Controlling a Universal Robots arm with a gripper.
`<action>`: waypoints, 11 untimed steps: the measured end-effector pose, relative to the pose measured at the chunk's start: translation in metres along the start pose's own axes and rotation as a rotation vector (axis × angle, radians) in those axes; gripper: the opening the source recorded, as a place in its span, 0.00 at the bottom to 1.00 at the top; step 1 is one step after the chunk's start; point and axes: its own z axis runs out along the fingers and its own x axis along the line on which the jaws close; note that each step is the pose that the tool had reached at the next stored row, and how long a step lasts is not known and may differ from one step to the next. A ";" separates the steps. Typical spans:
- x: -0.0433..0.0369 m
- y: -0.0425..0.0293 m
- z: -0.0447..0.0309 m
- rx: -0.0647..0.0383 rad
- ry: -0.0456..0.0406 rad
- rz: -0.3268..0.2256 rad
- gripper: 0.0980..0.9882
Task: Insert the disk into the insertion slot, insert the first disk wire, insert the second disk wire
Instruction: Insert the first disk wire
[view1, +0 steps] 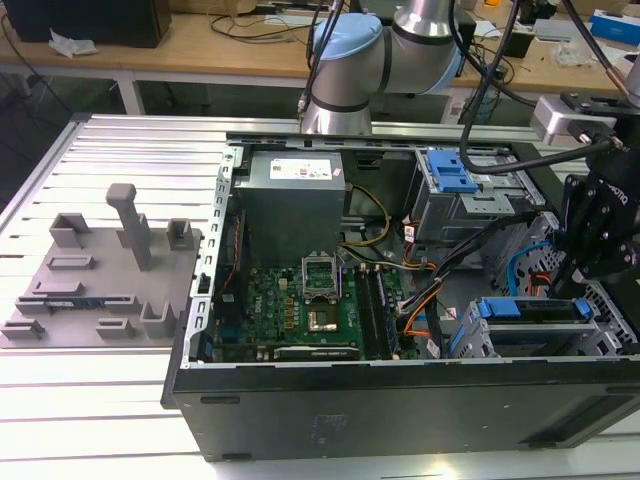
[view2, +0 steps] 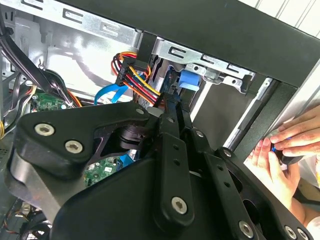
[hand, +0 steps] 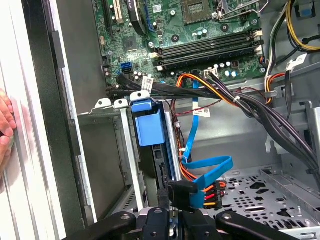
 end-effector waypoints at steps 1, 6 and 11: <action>0.0000 0.0000 0.0001 0.000 0.0001 0.000 0.07; 0.0005 -0.0001 0.0009 0.000 0.0001 0.000 0.07; 0.0009 -0.0001 0.0017 -0.001 0.0002 -0.001 0.07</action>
